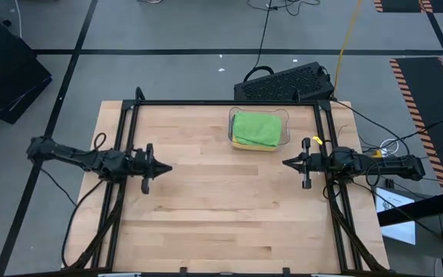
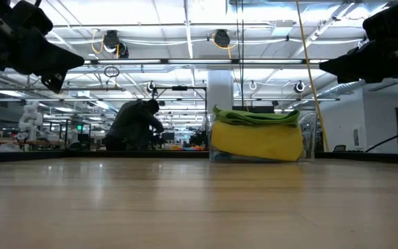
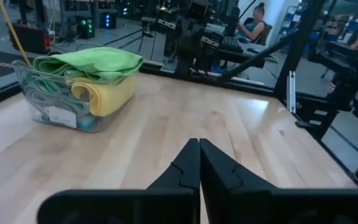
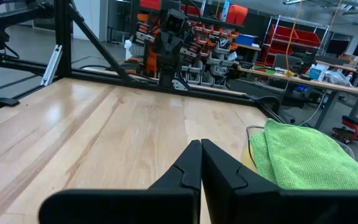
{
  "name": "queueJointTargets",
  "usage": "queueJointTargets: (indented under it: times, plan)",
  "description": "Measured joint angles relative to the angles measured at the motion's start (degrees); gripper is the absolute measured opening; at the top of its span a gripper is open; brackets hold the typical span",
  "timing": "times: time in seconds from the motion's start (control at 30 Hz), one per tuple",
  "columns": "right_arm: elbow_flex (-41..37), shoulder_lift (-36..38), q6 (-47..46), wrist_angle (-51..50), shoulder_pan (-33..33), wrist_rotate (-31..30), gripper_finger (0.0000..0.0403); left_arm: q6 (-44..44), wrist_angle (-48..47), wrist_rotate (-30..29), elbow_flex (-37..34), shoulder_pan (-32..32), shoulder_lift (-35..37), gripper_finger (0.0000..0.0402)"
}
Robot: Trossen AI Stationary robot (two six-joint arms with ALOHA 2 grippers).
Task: Fold microfiber towels
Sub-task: Return to Home Position
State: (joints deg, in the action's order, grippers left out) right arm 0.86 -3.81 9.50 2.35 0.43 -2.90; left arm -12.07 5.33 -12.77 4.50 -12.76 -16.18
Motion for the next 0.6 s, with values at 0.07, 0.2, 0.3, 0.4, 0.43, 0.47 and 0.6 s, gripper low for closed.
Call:
queueJointTargets:
  times: [0.07,0.2,0.3,0.4,0.43,0.47,0.6]
  plan:
    - [0.0,0.0,0.0,0.0,0.0,0.0,0.0000,0.0,0.5,0.5,-0.5,0.8,0.8,0.0002]
    - [0.0,0.0,0.0,0.0,0.0,0.0,0.0000,0.2,0.7,0.8,-1.8,1.5,2.9,0.0003]
    - [0.0,0.0,0.0,0.0,0.0,0.0,0.0000,0.9,0.8,0.8,-3.2,1.6,4.7,0.0002]
    - [0.0,0.0,0.0,0.0,0.0,0.0,0.0000,1.0,-0.7,0.8,-4.0,1.6,6.6,0.0004]
    - [0.0,0.0,0.0,0.0,0.0,0.0,0.0000,1.0,-1.3,0.8,-4.0,1.6,7.1,0.0003]
    - [0.0,0.0,0.0,0.0,0.0,0.0,0.0000,1.1,-2.0,0.8,-4.0,1.6,7.6,0.0002]
    - [0.0,0.0,0.0,0.0,0.0,0.0,0.0000,1.5,-2.6,2.3,-3.9,1.6,10.2,0.0004]
